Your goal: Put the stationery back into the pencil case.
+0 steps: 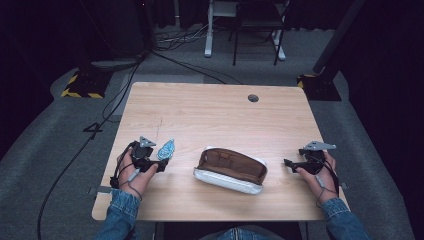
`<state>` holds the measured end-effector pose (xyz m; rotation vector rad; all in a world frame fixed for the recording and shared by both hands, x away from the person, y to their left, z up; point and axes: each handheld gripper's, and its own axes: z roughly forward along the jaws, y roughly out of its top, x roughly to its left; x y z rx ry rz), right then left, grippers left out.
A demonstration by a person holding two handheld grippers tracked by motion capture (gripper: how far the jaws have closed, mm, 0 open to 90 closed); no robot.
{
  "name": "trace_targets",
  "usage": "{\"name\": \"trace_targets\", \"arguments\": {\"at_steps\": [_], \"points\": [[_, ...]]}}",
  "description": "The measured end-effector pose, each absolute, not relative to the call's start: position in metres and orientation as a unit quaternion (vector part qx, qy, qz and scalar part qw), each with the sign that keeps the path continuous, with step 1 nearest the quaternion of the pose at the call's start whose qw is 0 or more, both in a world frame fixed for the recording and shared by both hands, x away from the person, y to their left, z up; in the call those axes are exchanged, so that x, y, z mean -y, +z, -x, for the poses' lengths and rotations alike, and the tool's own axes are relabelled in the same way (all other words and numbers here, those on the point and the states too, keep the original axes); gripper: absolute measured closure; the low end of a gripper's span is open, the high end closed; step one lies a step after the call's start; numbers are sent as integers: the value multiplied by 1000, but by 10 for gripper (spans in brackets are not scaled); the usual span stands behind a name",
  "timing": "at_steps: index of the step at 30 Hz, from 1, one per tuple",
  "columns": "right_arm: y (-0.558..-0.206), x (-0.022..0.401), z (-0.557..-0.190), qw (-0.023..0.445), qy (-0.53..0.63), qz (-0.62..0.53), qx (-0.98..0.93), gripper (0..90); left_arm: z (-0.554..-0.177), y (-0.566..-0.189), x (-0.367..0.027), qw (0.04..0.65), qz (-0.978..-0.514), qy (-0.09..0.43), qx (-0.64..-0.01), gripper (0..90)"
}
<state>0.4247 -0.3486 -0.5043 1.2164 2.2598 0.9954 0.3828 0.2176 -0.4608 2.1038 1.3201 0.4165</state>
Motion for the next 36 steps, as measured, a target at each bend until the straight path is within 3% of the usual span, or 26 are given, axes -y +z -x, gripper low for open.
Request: {"name": "trace_targets", "arguments": {"at_steps": [13,30,36], "points": [[-504,349,-425,193,355,-433,-805,160,-412,-469,-204,278,-808,135,-501,241],[-504,349,-425,193,355,-433,-806,160,-428,-487,-195,251,-819,131,-499,224],[-504,349,-425,193,355,-433,-806,160,-428,-486,-197,251,-819,135,-499,269]]}}
